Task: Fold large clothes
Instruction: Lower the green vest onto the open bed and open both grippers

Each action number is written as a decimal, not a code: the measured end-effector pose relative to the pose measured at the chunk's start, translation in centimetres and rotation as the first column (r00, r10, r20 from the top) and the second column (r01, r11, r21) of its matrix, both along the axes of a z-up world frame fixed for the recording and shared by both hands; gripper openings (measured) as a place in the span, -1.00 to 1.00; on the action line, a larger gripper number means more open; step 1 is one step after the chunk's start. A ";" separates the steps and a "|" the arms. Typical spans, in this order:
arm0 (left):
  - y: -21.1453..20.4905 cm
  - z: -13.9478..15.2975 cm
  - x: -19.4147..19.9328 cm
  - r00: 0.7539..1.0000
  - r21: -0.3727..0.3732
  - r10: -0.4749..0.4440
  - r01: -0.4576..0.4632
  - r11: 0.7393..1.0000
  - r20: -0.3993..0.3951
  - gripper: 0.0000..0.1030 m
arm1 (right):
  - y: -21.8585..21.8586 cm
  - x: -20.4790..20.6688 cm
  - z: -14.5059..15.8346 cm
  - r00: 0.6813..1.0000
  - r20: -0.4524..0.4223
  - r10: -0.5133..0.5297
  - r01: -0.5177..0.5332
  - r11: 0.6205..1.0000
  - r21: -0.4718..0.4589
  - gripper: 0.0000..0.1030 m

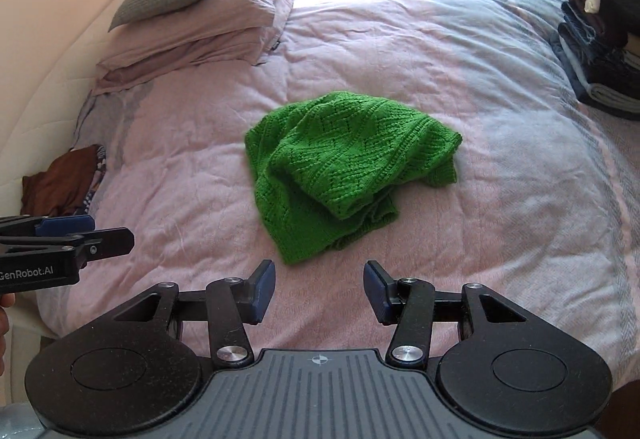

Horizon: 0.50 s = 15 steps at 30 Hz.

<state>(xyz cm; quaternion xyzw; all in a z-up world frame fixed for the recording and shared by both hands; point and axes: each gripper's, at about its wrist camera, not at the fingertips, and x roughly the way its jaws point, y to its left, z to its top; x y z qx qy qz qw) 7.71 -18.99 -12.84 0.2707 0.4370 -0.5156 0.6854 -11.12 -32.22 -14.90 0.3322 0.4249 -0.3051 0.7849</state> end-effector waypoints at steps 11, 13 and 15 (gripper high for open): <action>-2.1 -1.9 2.9 0.989 0.041 -0.147 0.147 0.988 -0.013 0.22 | 0.8 0.6 -1.8 0.985 -0.033 -0.170 0.170 0.985 0.009 -0.10; -2.3 -2.7 3.0 0.985 0.052 -0.173 0.174 0.983 -0.013 0.22 | 1.0 0.3 -2.5 0.978 -0.044 -0.202 0.203 0.979 0.020 -0.11; -2.6 -3.6 3.0 0.981 0.066 -0.194 0.195 0.979 -0.018 0.22 | 1.1 -0.3 -3.1 0.970 -0.052 -0.237 0.239 0.971 0.029 -0.11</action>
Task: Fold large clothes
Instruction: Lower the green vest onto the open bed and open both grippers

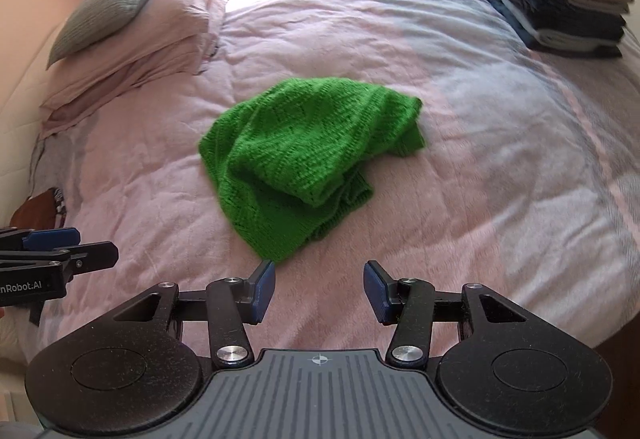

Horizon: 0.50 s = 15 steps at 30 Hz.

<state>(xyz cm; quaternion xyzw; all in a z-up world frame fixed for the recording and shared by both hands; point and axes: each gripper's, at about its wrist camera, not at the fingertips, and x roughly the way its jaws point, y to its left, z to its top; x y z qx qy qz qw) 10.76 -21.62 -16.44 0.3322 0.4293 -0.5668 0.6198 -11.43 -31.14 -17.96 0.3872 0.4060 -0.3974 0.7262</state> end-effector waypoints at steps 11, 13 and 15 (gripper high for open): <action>-3.9 -5.4 -4.4 0.980 -0.016 -0.179 0.181 0.983 0.086 0.22 | -2.6 -9.0 -0.7 0.967 -0.050 -0.249 0.249 0.969 -0.004 -0.11; -5.1 -6.8 -5.8 0.971 -0.028 -0.213 0.217 0.976 0.114 0.24 | -3.3 -11.1 -1.1 0.956 -0.071 -0.284 0.285 0.959 0.003 -0.11; -6.4 -8.4 -7.4 0.960 -0.038 -0.248 0.255 0.966 0.130 0.25 | -4.1 -13.2 -1.5 0.946 -0.091 -0.312 0.314 0.949 0.006 -0.11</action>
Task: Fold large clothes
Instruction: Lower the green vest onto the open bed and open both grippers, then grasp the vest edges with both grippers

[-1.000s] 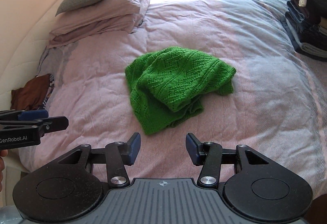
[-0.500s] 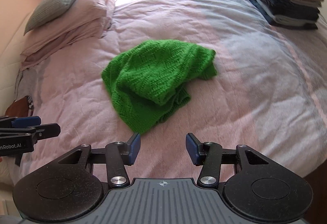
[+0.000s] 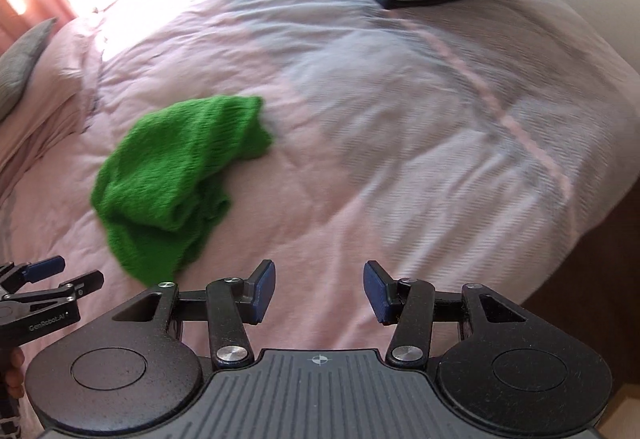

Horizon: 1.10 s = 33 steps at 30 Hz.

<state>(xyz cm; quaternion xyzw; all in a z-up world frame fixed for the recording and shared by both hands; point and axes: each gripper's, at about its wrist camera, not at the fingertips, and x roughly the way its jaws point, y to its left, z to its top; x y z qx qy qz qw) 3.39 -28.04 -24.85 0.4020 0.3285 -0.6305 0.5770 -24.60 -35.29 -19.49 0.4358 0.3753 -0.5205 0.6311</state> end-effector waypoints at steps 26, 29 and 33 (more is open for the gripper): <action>0.6 3.4 20.5 0.829 -0.182 0.557 -0.540 0.822 0.057 -0.85 | -8.1 2.7 -6.0 0.993 -0.004 0.118 -0.118 0.990 0.072 -0.11; 5.0 0.6 25.6 0.736 -0.106 0.655 -0.648 0.755 0.169 -0.83 | -8.5 7.3 -7.0 0.975 0.007 0.223 -0.223 0.973 0.063 -0.11; 9.5 -4.5 26.6 0.707 0.068 0.617 -0.675 0.735 0.344 -0.79 | -8.1 11.3 -8.7 0.952 0.001 0.305 -0.304 0.949 0.087 -0.11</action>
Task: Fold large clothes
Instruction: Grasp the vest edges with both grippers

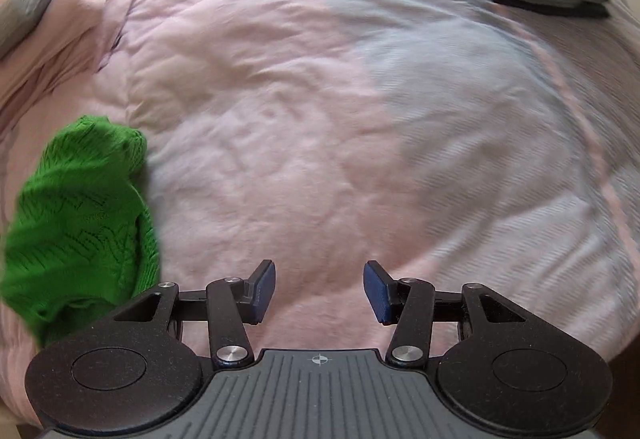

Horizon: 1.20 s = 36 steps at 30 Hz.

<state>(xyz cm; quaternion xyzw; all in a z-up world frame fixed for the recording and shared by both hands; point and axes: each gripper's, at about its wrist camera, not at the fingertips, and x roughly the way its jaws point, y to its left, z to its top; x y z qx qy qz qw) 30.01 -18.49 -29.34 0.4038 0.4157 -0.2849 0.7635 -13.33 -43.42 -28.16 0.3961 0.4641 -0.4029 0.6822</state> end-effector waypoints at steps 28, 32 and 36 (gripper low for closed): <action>-8.4 10.0 8.1 0.977 -0.498 -0.211 0.169 0.850 -0.028 -0.87 | -3.6 9.9 -0.7 0.984 -0.126 0.124 -0.131 0.990 -0.047 -0.11; -6.0 8.1 20.6 0.952 -0.473 0.264 -0.306 0.826 -0.155 -0.88 | -3.4 14.3 -1.0 0.978 -0.060 0.198 -0.202 0.977 -0.075 -0.11; -1.5 4.0 22.1 0.893 -0.380 0.329 -0.432 0.818 -0.306 -0.66 | -2.4 17.4 -3.3 0.969 0.087 0.233 -0.233 0.972 -0.006 -0.11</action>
